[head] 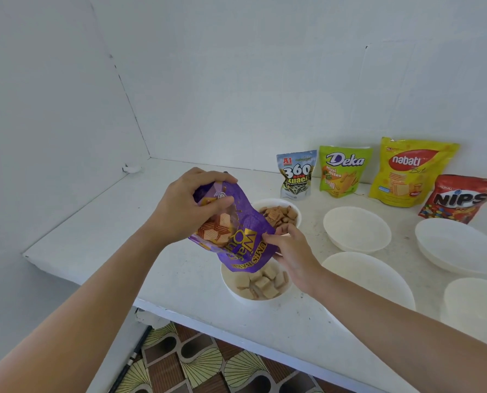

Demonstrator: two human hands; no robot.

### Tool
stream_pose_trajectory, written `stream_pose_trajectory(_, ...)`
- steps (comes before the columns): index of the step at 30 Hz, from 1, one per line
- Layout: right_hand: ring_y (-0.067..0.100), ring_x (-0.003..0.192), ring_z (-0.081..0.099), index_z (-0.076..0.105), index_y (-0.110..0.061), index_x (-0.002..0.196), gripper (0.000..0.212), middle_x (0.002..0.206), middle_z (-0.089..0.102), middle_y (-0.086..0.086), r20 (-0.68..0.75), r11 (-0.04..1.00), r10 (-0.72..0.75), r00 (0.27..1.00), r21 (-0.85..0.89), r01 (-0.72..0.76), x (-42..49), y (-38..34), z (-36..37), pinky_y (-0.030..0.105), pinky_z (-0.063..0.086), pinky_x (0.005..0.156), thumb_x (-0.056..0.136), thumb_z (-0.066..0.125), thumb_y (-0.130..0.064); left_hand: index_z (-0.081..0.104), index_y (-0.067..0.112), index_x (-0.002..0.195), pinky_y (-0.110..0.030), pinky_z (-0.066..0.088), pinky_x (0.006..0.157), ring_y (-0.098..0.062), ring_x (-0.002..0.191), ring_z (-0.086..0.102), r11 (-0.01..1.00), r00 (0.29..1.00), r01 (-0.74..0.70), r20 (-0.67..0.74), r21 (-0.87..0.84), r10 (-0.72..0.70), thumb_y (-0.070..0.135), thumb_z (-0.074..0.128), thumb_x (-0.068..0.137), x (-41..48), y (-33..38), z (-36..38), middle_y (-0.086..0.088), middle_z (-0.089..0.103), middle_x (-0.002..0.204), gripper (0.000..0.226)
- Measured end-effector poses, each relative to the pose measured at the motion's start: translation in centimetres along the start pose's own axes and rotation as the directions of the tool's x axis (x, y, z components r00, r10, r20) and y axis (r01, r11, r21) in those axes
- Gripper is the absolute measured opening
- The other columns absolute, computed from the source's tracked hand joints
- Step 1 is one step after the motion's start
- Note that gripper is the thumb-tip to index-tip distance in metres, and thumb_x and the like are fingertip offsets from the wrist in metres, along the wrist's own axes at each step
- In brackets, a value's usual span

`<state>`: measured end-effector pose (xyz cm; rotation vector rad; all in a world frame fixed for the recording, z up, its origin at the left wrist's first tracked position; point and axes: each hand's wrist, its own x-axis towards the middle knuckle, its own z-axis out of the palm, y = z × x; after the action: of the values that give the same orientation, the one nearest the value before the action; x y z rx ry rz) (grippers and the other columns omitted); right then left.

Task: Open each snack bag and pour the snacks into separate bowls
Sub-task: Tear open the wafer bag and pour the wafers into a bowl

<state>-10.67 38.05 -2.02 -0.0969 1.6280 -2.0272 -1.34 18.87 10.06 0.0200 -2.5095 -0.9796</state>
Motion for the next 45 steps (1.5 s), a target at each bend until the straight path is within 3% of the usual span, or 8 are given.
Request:
stream_pose_trajectory(5,0.019,0.083,0.066,0.045,-0.02,0.087,0.026,0.099,0.073,0.011,0.021,0.961,0.089,0.996,-0.264,-0.081,-0.5,0.2,-0.2,0.035,0.045,0.076,0.083,0.069,-0.028,0.072,0.041,0.115,-0.018,0.05,0.087,-0.007,0.105,0.061,0.998,0.994,-0.035,0.101,0.06,0.029,0.03,0.076,0.089,0.1,0.3,0.7,0.009,0.063,0.111,0.029)
stream_pose_trajectory(9,0.012,0.084,0.066,0.05,-0.02,0.101,0.036,0.096,0.067,0.0,0.018,0.885,-0.072,0.997,-0.46,0.072,-0.9,-0.7,-0.2,0.03,0.052,0.074,0.079,0.078,-0.024,0.072,0.04,0.116,-0.011,0.045,0.086,-0.006,0.106,0.061,0.994,0.993,-0.058,0.111,0.09,0.048,0.029,0.076,0.09,0.4,0.5,0.9,0.011,0.063,0.11,0.029)
stream_pose_trajectory(15,-0.014,0.07,0.061,0.057,-0.015,0.11,0.021,0.093,0.063,-0.007,0.172,0.866,-0.283,0.943,-0.376,0.329,-1.2,-2.3,-0.1,0.006,0.046,0.063,0.093,0.067,-0.01,0.072,0.042,0.115,-0.025,0.05,0.088,-0.007,0.102,0.06,0.999,0.999,-0.043,0.015,0.027,0.043,0.028,0.073,0.092,1.1,1.1,-0.1,0.006,0.063,0.106,0.027)
stream_pose_trajectory(20,-0.003,0.069,0.057,0.055,-0.01,0.103,0.009,0.091,0.059,0.0,0.159,0.854,-0.344,0.926,-0.358,0.378,-0.5,-2.7,-0.5,0.008,0.044,0.06,0.097,0.059,-0.004,0.073,0.04,0.113,-0.031,0.05,0.091,-0.012,0.102,0.063,0.998,0.995,-0.059,-0.078,-0.03,0.057,0.024,0.074,0.091,1.2,1.0,-1.1,0.004,0.066,0.108,0.027)
stream_pose_trajectory(28,0.023,0.095,0.064,0.06,-0.021,0.108,0.009,0.106,0.062,0.005,0.097,0.898,-0.16,0.982,-0.4,0.186,0.4,-0.9,-1.1,0.026,0.049,0.065,0.1,0.058,-0.02,0.073,0.042,0.113,-0.032,0.051,0.085,-0.013,0.095,0.061,1.0,0.999,-0.024,-0.036,-0.011,0.023,0.025,0.074,0.091,0.3,0.4,0.9,0.003,0.063,0.104,0.027)
stream_pose_trajectory(32,0.015,0.083,0.062,0.061,-0.008,0.113,0.014,0.096,0.064,0.003,0.101,0.907,-0.266,0.959,-0.309,0.284,0.3,-2.0,-0.8,0.022,0.052,0.062,0.099,0.059,-0.011,0.075,0.036,0.113,-0.043,0.055,0.094,-0.012,0.107,0.065,0.991,0.995,-0.02,-0.096,-0.132,0.007,0.019,0.074,0.091,0.6,0.5,-0.5,0.005,0.067,0.112,0.028)
stream_pose_trajectory(35,0.021,0.081,0.061,0.064,-0.006,0.109,0.013,0.1,0.068,0.018,0.086,0.909,-0.335,0.938,-0.231,0.346,0.3,-2.4,-0.4,0.036,0.051,0.07,0.098,0.06,-0.007,0.075,0.036,0.114,-0.051,0.053,0.096,-0.019,0.109,0.065,0.988,0.99,-0.042,-0.142,-0.148,0.02,0.02,0.074,0.092,0.9,0.8,-1.5,0.004,0.068,0.115,0.028)
stream_pose_trajectory(45,0.01,0.076,0.064,0.063,-0.016,0.097,0.011,0.091,0.067,-0.005,0.161,0.914,-0.176,0.971,-0.34,0.222,-0.6,-1.0,-0.7,0.021,0.051,0.059,0.099,0.057,-0.008,0.074,0.036,0.116,-0.03,0.049,0.097,-0.009,0.108,0.061,0.998,1.0,-0.031,0.001,-0.047,0.031,0.022,0.075,0.091,0.5,0.5,0.2,0.008,0.066,0.109,0.029)
